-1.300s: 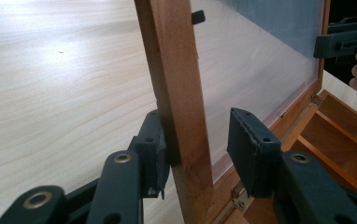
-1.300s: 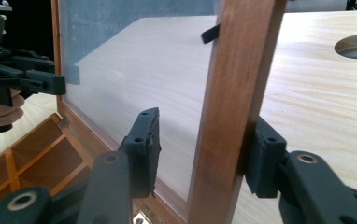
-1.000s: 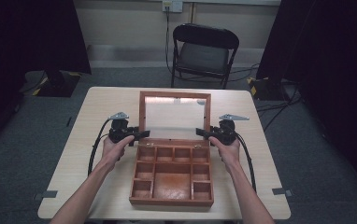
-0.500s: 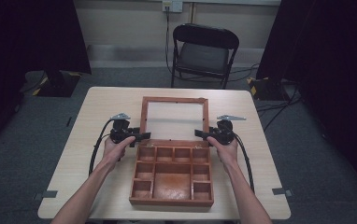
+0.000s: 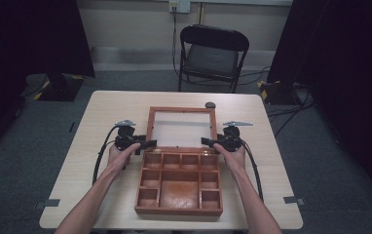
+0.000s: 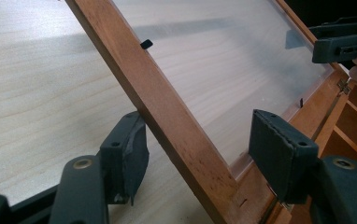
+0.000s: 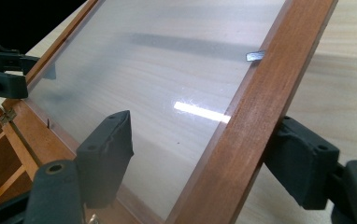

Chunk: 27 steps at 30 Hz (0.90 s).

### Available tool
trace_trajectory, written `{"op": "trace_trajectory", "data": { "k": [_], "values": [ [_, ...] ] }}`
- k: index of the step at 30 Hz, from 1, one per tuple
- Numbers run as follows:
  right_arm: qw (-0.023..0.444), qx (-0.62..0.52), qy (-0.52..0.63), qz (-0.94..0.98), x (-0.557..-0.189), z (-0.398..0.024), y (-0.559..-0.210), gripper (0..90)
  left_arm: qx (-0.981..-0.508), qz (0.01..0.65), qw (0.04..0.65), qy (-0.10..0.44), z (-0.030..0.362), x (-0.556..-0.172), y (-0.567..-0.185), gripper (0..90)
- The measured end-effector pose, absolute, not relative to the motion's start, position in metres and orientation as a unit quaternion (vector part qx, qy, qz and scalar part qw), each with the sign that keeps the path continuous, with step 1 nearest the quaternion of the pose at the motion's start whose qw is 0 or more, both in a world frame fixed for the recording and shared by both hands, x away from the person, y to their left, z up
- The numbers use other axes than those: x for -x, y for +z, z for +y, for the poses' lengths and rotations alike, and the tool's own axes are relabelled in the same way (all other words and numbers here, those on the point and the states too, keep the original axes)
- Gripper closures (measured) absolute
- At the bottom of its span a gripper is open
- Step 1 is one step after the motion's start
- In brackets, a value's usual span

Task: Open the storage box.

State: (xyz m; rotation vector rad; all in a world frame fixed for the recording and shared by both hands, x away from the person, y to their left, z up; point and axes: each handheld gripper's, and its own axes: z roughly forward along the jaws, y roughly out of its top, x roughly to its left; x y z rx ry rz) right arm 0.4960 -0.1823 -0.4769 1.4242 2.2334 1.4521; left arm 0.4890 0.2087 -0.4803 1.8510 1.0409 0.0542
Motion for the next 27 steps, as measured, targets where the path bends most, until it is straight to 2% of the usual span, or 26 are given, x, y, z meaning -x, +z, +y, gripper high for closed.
{"op": "trace_trajectory", "data": {
  "k": [4, 13, 20, 22, 27],
  "values": [
    [0.056, -0.477, 0.471, 0.741, -0.4964, -0.1826, -0.4792, 21.6, -0.757, 0.434, 0.487, 0.018, 0.2079, -0.4889, -0.4827, 33.3],
    [0.059, -0.480, 0.453, 0.749, -0.4967, -0.1837, -0.4796, 20.5, -0.751, 0.447, 0.486, 0.006, 0.2087, -0.4901, -0.4861, 31.2],
    [0.024, -0.494, 0.451, 0.743, -0.4987, -0.1880, -0.4849, 18.9, -0.755, 0.455, 0.471, 0.018, 0.2115, -0.4904, -0.4835, 28.6],
    [0.044, -0.493, 0.450, 0.743, -0.4981, -0.1878, -0.4832, 22.0, -0.753, 0.459, 0.472, 0.018, 0.2122, -0.4907, -0.4838, 28.2],
    [0.054, -0.485, 0.462, 0.741, -0.4958, -0.1883, -0.4759, 20.8, -0.758, 0.452, 0.470, 0.016, 0.2096, -0.4893, -0.4843, 26.6]
  ]
}}
